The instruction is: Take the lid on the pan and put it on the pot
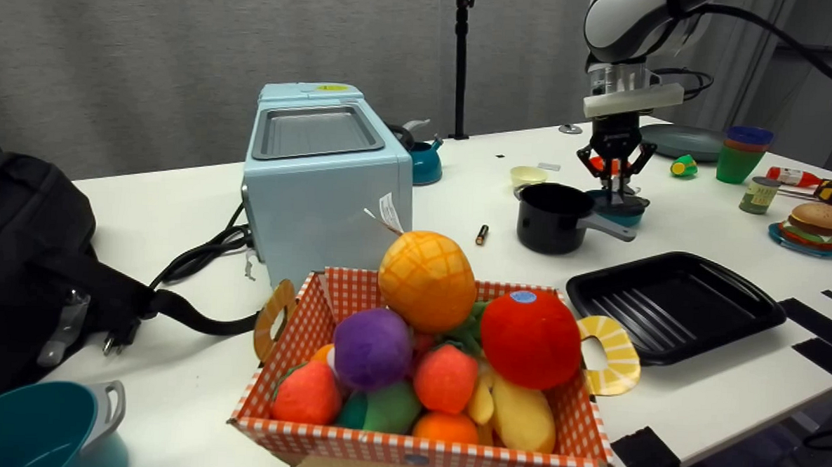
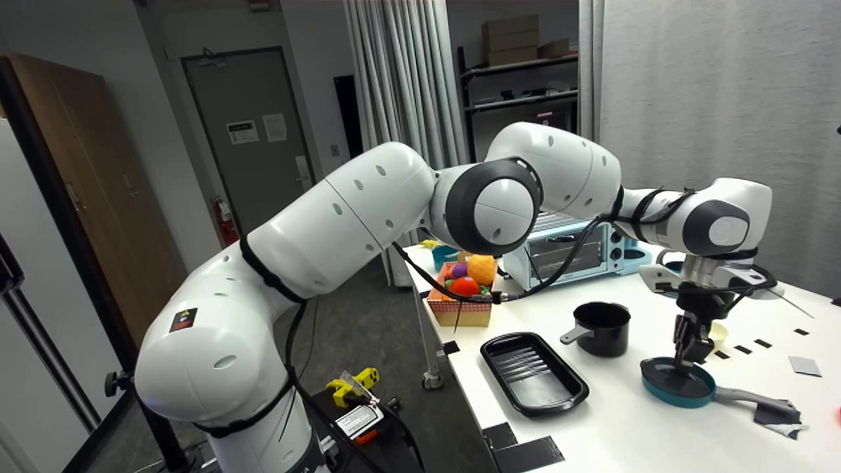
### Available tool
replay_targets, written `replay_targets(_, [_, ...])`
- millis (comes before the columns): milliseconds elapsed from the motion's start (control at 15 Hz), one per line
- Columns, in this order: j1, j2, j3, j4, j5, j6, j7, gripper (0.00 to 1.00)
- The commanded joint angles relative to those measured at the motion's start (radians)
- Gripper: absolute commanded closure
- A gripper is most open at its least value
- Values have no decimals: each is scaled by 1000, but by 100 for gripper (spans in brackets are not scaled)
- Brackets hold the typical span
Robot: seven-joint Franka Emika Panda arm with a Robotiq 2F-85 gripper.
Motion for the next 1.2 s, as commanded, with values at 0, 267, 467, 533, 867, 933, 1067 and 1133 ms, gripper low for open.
replay_targets(0, [-3,-38,9,-28,7,19,-24,96])
replay_targets(267, [17,-143,11,-149,-5,140,-75,96])
replay_targets(467, [52,-235,7,-272,-26,267,-122,96])
replay_targets(533, [68,-269,7,-321,-35,313,-136,96])
replay_targets(867, [162,-396,-1,-527,-68,495,-176,96])
replay_targets(933, [183,-421,-2,-571,-80,527,-174,96])
replay_targets(1067, [221,-464,-2,-653,-103,581,-167,96])
replay_targets(1133, [238,-481,-1,-685,-112,601,-166,96])
